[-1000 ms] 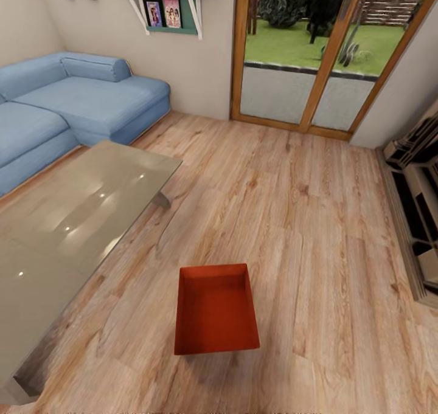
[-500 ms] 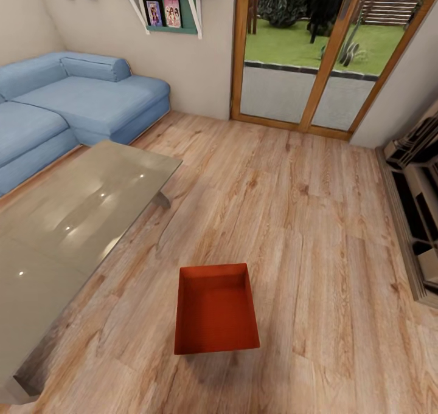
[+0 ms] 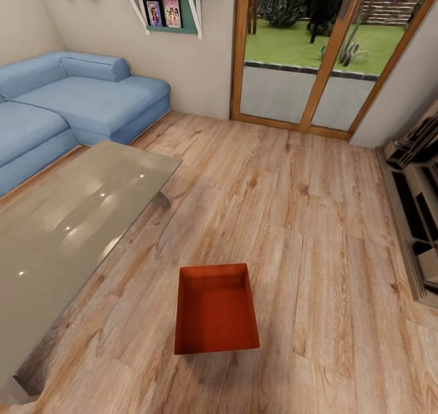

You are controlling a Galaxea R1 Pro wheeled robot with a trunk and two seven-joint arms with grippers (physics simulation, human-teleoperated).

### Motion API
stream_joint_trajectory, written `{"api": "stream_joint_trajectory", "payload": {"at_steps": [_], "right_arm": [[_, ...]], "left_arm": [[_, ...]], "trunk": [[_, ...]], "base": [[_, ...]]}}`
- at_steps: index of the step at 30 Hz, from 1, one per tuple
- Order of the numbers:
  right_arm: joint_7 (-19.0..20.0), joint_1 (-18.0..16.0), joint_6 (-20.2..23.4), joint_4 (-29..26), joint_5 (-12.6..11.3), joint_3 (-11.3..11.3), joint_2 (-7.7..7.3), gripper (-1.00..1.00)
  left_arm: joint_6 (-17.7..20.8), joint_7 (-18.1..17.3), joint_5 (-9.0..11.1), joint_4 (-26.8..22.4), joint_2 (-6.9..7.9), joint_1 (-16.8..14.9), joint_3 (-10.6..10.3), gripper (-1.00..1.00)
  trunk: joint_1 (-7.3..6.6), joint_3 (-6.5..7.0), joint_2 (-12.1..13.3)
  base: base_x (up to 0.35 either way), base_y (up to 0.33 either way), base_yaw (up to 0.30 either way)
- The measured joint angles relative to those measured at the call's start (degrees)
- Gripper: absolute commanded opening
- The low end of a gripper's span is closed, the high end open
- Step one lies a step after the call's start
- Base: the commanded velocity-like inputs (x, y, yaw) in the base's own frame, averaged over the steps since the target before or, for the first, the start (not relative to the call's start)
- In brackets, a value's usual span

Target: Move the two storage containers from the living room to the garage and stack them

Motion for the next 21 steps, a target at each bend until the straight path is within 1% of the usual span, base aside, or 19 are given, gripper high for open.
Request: {"api": "stream_joint_trajectory", "payload": {"at_steps": [1, 2, 3, 4, 5, 6, 7, 11, 13, 14, 15, 17, 18, 20, 21], "right_arm": [[0.06, -0.01, -0.04, -0.47, 0.00, -0.05, -0.01, 1.00], [0.23, -0.05, 0.54, -4.29, 0.04, -0.01, -0.01, 1.00], [0.26, -0.04, 0.97, -5.70, 0.00, -0.06, -0.03, 1.00], [0.20, -0.06, 3.04, -9.24, -0.11, -0.11, -0.06, 1.00], [0.10, 0.00, 5.08, -11.93, -0.20, -0.19, -0.04, 1.00], [0.00, 0.12, 8.02, -15.69, -0.32, -0.46, -0.02, 1.00], [-0.03, 0.33, 9.65, -17.93, -0.38, -0.84, -0.01, 1.00], [-0.03, -0.02, 12.27, -21.67, -0.45, -1.86, 0.01, 1.00], [-0.03, -2.67, 13.07, -22.97, -0.47, -2.19, 0.06, 1.00], [0.04, -4.11, 13.38, -23.24, -0.50, -2.24, 0.08, 1.00], [0.19, -6.71, 14.24, -23.75, -0.53, -2.36, 0.10, 1.00], [0.21, -9.38, 15.43, -24.98, -0.53, -2.59, 0.17, 1.00], [0.18, -11.71, 17.06, -26.86, -0.55, -2.97, 0.42, 1.00], [0.18, -14.22, 19.12, -29.64, -0.53, -3.26, 0.76, 1.00], [0.22, -15.11, 19.68, -31.08, -0.54, -3.32, 0.86, 1.00]], "left_arm": [[0.00, 0.00, 0.02, -0.38, 0.06, 0.00, 0.01, 1.00], [0.25, 0.04, 0.09, -3.64, 0.52, -0.05, 0.07, 1.00], [0.35, 0.05, 0.10, -4.80, 0.65, -0.01, 0.07, 1.00], [0.52, 0.10, 0.18, -7.54, 0.96, -0.04, 0.14, 1.00], [0.59, 0.12, 0.24, -9.26, 1.17, -0.02, 0.18, 1.00], [0.65, 0.14, 0.22, -11.36, 1.43, -0.03, 0.32, 1.00], [0.69, 0.15, 0.18, -12.79, 1.54, -0.02, 0.39, 1.00], [1.03, 0.35, -0.16, -17.68, 1.65, -0.02, 0.69, 1.00], [2.69, 1.35, -0.25, -22.35, 1.58, -0.07, 0.78, 1.00], [3.92, 1.98, -0.22, -24.58, 1.56, -0.12, 0.80, 1.00], [7.30, 3.16, -0.19, -29.91, 1.46, -0.31, 0.84, 1.00], [11.01, 3.94, -0.12, -36.76, 1.37, -0.44, 0.85, 1.00], [14.53, 4.37, -0.05, -42.00, 1.11, -0.68, 0.85, 1.00], [18.55, 4.70, -0.17, -46.50, 0.61, -0.94, 0.80, 1.00], [19.82, 4.85, -0.15, -47.36, 0.37, -1.13, 0.76, 1.00]], "trunk": [[0.00, 0.00, 0.00], [0.00, 0.01, 0.00], [0.00, 0.00, 0.00], [0.00, 0.01, 0.00], [0.00, 0.00, 0.00], [0.00, 0.01, 0.00], [0.00, 0.00, 0.00], [0.00, 0.01, 0.00], [0.00, 0.01, 0.00], [0.00, 0.01, 0.00], [0.00, 0.02, 0.00], [0.00, 0.02, 0.00], [0.00, 0.02, 0.00], [0.00, 0.02, 0.01], [0.00, 0.01, 0.01]], "base": [[0.000, 0.000, 0.000], [0.000, 0.000, 0.000], [0.000, 0.000, 0.000], [0.000, 0.000, 0.000], [0.000, 0.000, 0.000], [0.000, 0.000, 0.000], [0.000, 0.000, 0.000], [0.000, 0.000, 0.000], [0.000, 0.000, 0.000], [0.000, 0.000, 0.000], [0.000, 0.000, 0.000], [0.000, 0.000, 0.000], [0.000, 0.000, 0.000], [0.000, 0.000, 0.000], [0.000, 0.000, 0.000]]}}
